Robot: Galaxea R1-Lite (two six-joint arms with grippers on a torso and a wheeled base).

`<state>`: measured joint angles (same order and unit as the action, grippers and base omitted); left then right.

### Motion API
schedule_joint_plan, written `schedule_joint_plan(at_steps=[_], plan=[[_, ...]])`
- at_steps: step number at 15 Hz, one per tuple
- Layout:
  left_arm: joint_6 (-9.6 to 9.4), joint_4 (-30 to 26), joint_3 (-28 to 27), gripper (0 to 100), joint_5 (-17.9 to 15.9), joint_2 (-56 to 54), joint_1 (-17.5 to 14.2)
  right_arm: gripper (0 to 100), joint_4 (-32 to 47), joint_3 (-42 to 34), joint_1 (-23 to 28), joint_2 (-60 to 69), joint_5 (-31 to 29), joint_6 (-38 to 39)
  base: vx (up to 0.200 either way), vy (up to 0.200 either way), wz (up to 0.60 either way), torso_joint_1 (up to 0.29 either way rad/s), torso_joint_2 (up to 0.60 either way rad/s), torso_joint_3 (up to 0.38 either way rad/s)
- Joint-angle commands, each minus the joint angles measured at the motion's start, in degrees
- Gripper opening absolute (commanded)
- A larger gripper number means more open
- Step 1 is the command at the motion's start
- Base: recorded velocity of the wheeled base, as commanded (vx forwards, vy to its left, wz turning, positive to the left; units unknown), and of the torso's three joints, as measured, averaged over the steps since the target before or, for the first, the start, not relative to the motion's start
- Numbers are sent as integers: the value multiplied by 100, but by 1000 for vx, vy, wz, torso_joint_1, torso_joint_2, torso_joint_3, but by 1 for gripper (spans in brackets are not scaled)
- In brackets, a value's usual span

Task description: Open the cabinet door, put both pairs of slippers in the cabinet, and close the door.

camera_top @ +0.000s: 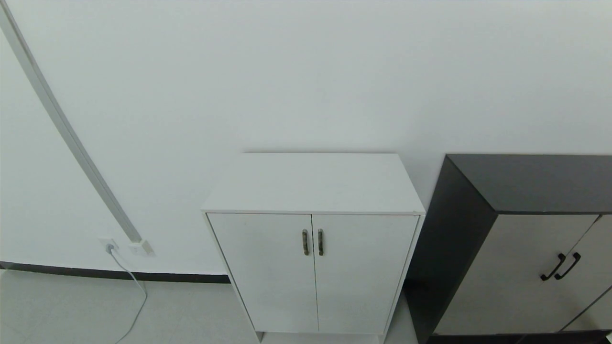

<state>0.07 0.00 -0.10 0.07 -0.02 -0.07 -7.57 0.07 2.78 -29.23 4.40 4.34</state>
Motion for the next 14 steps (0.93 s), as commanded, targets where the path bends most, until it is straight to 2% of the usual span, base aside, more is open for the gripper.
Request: schedule_joint_plan(at_steps=[1,6,9,12,14], plan=[[1,0,1,0,1,2,-1,0,353,-7,-5,445,8,-21,0,0,0,0,0,0],[1,0,1,0,1,2,-1,0,467,-7,-5,928,-53,-47,0,0,0,0,0,0],[1,0,1,0,1,2,-1,0,485,-7,-14,1341,-405,-346,0,0,0,0,0,0],[1,0,1,0,1,2,-1,0,537,-7,-586,1517,-229,-258,0,0,0,0,0,0],[10,0,1,0,1,2,-1,0,581,-7,-717,1816,-273,-337,0,0,0,0,0,0]])
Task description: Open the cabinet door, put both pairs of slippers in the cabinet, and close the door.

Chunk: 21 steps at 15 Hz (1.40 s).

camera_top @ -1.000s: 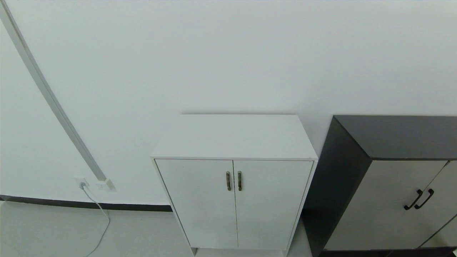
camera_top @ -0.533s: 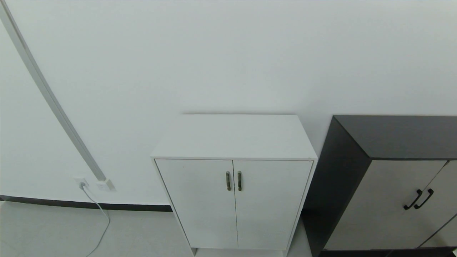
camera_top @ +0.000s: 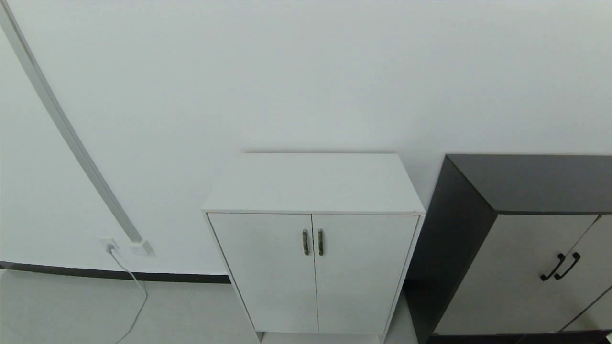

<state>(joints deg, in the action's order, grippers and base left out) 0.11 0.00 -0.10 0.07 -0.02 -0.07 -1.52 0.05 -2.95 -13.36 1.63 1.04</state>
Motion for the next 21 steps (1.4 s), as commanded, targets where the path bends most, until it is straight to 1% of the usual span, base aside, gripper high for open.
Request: schedule_joint_plan(at_steps=[1,2,7,12,14,16,21], plan=[[7,0,1,0,1,2,-1,0,231,-5,-127,308,-128,-130,0,0,0,0,0,0],[7,0,1,0,1,2,-1,0,152,-5,-4,361,-155,-174,0,0,0,0,0,0],[15,0,1,0,1,2,-1,0,144,-5,242,580,-172,-148,0,0,0,0,0,0],[15,0,1,0,10,2,-1,0,144,-5,269,1327,-172,-112,0,0,0,0,0,0],[7,0,1,0,10,2,-1,0,144,-5,277,1336,-190,-42,0,0,0,0,0,0],[-2,0,1,0,19,2,-1,0,144,-5,277,1336,-330,-25,0,0,0,0,0,0],[-2,0,1,0,19,2,-1,0,135,-5,277,1336,-313,28,0,0,0,0,0,0]])
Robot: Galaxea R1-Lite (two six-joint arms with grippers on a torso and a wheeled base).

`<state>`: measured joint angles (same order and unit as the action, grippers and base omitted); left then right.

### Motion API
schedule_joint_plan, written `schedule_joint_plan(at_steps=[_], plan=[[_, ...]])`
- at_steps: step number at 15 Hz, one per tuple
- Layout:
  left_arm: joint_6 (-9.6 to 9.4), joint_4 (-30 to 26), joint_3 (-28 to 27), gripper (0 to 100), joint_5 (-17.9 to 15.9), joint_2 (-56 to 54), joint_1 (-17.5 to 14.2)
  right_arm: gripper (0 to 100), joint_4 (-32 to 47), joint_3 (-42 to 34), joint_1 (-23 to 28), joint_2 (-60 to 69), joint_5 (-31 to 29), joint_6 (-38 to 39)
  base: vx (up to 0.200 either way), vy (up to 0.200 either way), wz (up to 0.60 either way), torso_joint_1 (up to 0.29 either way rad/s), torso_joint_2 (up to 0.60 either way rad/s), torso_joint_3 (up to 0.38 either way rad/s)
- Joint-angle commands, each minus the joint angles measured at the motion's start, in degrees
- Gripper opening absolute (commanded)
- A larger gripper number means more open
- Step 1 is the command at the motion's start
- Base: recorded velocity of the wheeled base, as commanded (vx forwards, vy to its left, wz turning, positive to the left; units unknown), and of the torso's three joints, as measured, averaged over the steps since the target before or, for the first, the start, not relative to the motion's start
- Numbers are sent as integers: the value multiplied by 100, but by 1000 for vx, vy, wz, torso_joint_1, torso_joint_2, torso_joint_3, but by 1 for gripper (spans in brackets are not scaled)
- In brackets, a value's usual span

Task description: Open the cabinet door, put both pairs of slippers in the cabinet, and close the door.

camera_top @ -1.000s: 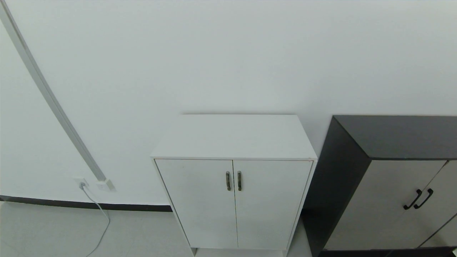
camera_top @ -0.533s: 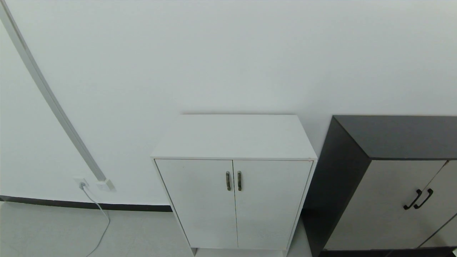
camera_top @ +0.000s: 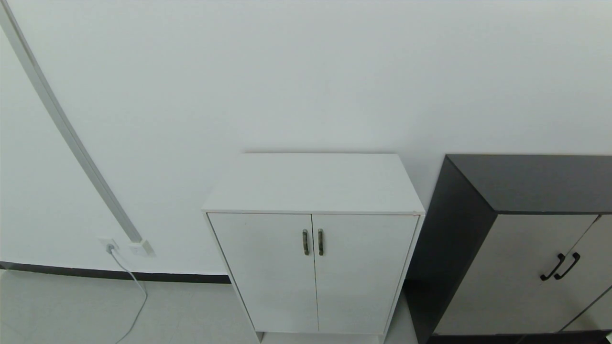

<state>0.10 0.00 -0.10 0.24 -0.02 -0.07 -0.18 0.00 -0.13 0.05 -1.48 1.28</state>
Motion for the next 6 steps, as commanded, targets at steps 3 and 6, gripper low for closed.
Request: schedule_joint_plan(at_steps=[3,6], plan=[[-1,0,1,0,2,2,-1,0,1,0,-4,-5,7,21,0,0,0,0,0,0],[-1,0,1,0,2,2,-1,0,1,0,-4,-5,7,-14,0,0,0,0,0,0]])
